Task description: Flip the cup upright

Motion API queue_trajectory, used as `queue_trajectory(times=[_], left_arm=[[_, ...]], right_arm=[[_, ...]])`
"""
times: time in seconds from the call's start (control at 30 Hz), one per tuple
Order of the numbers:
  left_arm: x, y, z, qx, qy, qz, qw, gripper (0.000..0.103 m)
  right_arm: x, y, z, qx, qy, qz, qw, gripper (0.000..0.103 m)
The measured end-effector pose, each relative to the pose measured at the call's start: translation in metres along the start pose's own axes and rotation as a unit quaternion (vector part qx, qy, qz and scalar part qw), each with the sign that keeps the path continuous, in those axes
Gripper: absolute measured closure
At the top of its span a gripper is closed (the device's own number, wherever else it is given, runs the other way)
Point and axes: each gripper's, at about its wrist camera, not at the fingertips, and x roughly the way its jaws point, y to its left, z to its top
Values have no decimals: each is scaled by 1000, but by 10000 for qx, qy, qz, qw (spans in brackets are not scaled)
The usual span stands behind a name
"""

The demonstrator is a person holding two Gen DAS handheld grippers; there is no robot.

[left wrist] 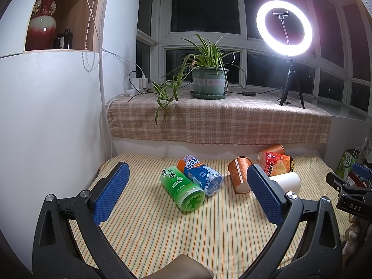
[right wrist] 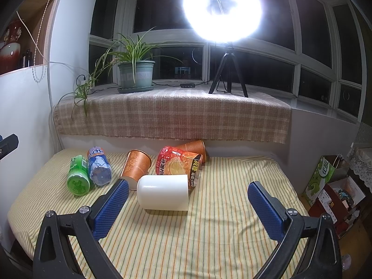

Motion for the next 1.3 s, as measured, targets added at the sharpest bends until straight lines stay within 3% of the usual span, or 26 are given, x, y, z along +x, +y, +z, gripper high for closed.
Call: queue_trajectory(times=[1.03,1.17,1.3], left_arm=[[19,2,-7,-110,257,-117,9995,1],[34,11,-9,-296,542,-274,9977,1],[67,30,-17,-719,1176,-517,9891,1]], right_arm=[[11,-1,-6,-14,91,-23,10000,0],[11,0,-5,-2,123,-34,9999,0],[10,-1,-8,25,153,-48,9999,0]])
